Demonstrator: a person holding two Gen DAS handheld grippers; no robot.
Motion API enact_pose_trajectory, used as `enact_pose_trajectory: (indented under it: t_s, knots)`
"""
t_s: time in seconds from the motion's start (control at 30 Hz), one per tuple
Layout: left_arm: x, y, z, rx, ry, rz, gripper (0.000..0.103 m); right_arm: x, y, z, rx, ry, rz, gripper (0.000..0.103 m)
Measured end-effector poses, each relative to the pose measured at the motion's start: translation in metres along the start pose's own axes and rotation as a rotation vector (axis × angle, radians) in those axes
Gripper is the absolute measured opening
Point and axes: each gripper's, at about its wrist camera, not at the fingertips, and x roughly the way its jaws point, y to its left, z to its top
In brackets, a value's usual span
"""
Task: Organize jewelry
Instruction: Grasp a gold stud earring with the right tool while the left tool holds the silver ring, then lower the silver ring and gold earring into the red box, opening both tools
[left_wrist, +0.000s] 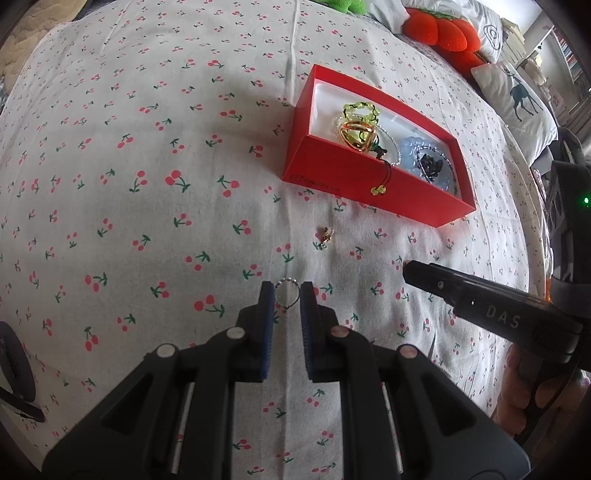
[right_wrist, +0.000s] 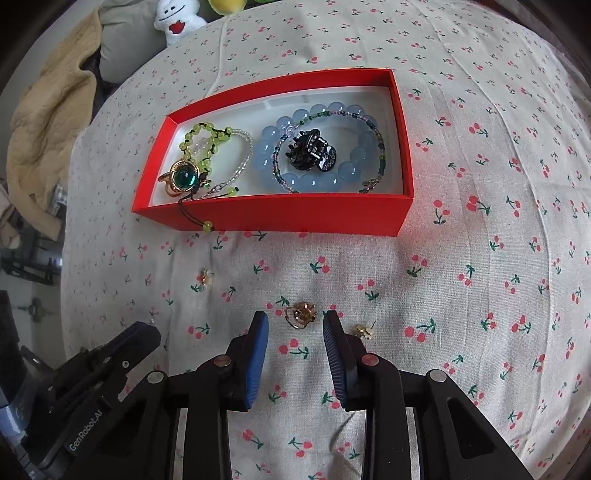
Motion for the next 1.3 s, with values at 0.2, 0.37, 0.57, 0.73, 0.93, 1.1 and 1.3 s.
enact_pose_trajectory:
  t_s: [0.2, 0.37, 0.57, 0.73, 0.93, 1.1, 1.3]
  knots:
    - [0.003, -0.002, -0.001, 0.01, 0.008, 0.008, 0.015, 0.016, 0.008, 0.003, -0.042, 0.003, -0.07, 0.027]
    - [0.003, -0.003, -0.001, 0.011, 0.009, 0.006, 0.015, 0.019, 0.021, 0.004, -0.105, -0.02, -0.123, 0.014]
    - [0.003, -0.003, -0.001, 0.012, 0.008, 0.006, 0.015, 0.02, 0.029, 0.0, -0.15, -0.036, -0.142, 0.014]
    - [0.0, -0.006, 0.0, 0.015, 0.001, 0.002, 0.015, 0.014, 0.029, -0.009, -0.147, -0.028, -0.103, 0.014]
    - [-0.013, -0.008, 0.004, 0.015, -0.049, -0.034, 0.015, -0.009, 0.018, -0.011, -0.145, -0.056, -0.066, 0.014]
    - [-0.027, -0.009, 0.008, 0.024, -0.123, -0.069, 0.015, -0.029, 0.012, -0.012, -0.14, -0.109, -0.042, 0.014]
    - [-0.038, -0.011, 0.015, 0.045, -0.208, -0.098, 0.015, -0.059, -0.003, -0.023, -0.118, -0.181, -0.025, 0.014]
